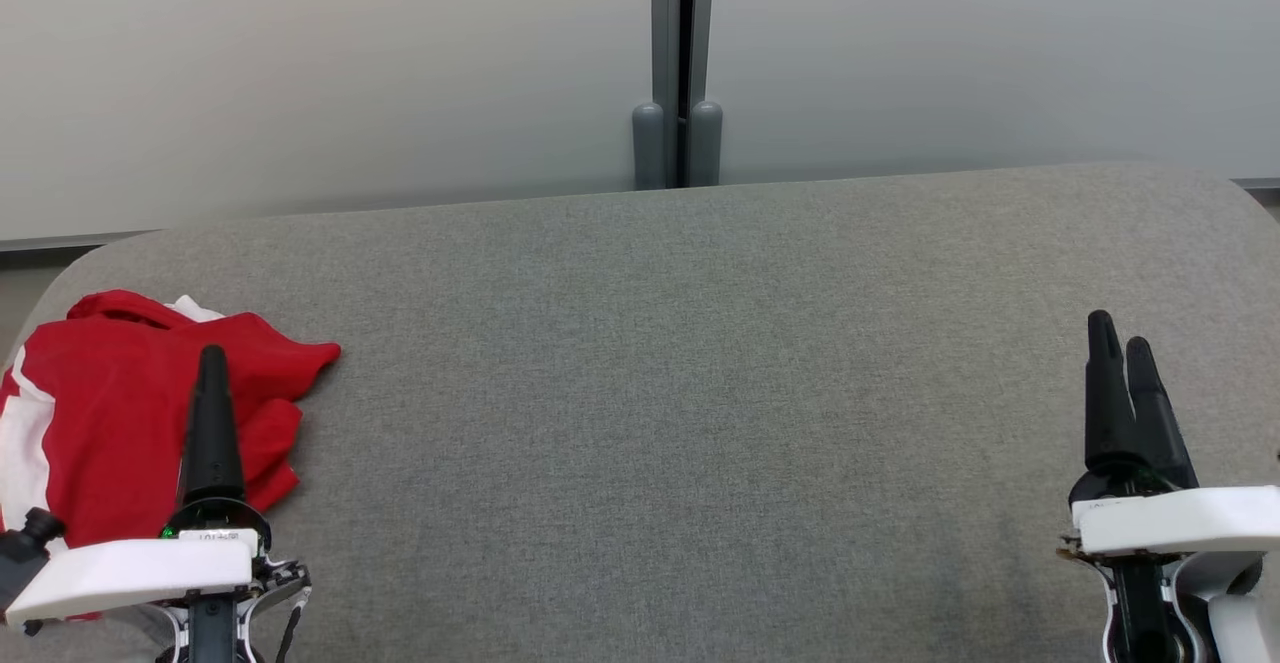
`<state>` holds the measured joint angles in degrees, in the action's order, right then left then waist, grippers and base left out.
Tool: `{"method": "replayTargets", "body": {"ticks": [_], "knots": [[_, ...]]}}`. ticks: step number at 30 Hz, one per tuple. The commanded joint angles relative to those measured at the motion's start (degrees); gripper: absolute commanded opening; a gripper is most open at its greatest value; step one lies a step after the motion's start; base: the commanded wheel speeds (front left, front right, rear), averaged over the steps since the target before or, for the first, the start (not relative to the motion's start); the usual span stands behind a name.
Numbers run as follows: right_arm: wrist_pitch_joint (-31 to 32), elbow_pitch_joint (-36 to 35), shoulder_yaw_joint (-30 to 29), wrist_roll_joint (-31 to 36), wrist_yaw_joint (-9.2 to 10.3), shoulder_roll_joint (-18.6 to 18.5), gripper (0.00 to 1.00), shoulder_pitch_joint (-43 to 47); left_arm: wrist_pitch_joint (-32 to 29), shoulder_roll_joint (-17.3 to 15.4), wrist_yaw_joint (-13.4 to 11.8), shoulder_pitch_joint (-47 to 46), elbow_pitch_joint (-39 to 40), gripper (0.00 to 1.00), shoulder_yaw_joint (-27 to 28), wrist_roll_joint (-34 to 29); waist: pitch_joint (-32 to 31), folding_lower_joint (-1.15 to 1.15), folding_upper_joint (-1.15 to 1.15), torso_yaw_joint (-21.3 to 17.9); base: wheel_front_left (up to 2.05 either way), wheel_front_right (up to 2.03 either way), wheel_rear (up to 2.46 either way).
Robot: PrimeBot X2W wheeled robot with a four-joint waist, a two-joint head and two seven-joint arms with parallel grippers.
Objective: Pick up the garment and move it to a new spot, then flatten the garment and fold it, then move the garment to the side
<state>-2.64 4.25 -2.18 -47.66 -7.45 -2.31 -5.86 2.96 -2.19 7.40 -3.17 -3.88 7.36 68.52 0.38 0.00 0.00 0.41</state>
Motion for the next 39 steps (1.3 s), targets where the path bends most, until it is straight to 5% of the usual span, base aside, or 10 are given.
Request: {"method": "replayTargets", "body": {"ticks": [1, 11, 21, 27, 39], "knots": [[-0.90, -1.51, 0.77, 3.81, -0.03, -0.52, 1.00, -1.37, 0.57, -0.48, 0.06, -1.26, 1.97, 1.00, -0.25, -3.14, 0.01, 0.00, 0.00, 0.05, 0.00, 0.00, 0.00], [-2.64, -0.84, 2.00, 15.51, -0.03, -0.57, 1.00, -0.84, 2.29, -0.52, -1.03, -0.40, 5.22, 1.00, -4.82, -17.68, 0.02, 0.00, 0.00, 0.22, 0.00, 0.00, 0.00], [-4.36, 1.18, 3.15, 27.03, -0.04, -0.92, 1.00, -0.66, 4.01, -0.61, -5.21, 0.39, 5.38, 1.00, -10.83, -33.81, 0.00, 0.00, 0.00, 0.35, 0.00, 0.00, 0.00], [-5.34, 1.42, 3.65, 31.26, -0.04, -0.68, 1.00, -0.69, 4.96, -3.21, -9.15, 0.45, 3.75, 1.00, -16.51, -42.20, 0.03, 0.00, 0.00, 0.29, 0.00, 0.00, 0.00], [-7.27, 3.28, 5.07, 39.78, -0.04, -0.54, 1.00, -0.43, 6.90, -7.93, -17.01, -1.35, 0.63, 1.00, -26.20, -48.88, -0.05, 0.00, 0.00, 0.29, 0.00, 0.00, 0.00]]}}
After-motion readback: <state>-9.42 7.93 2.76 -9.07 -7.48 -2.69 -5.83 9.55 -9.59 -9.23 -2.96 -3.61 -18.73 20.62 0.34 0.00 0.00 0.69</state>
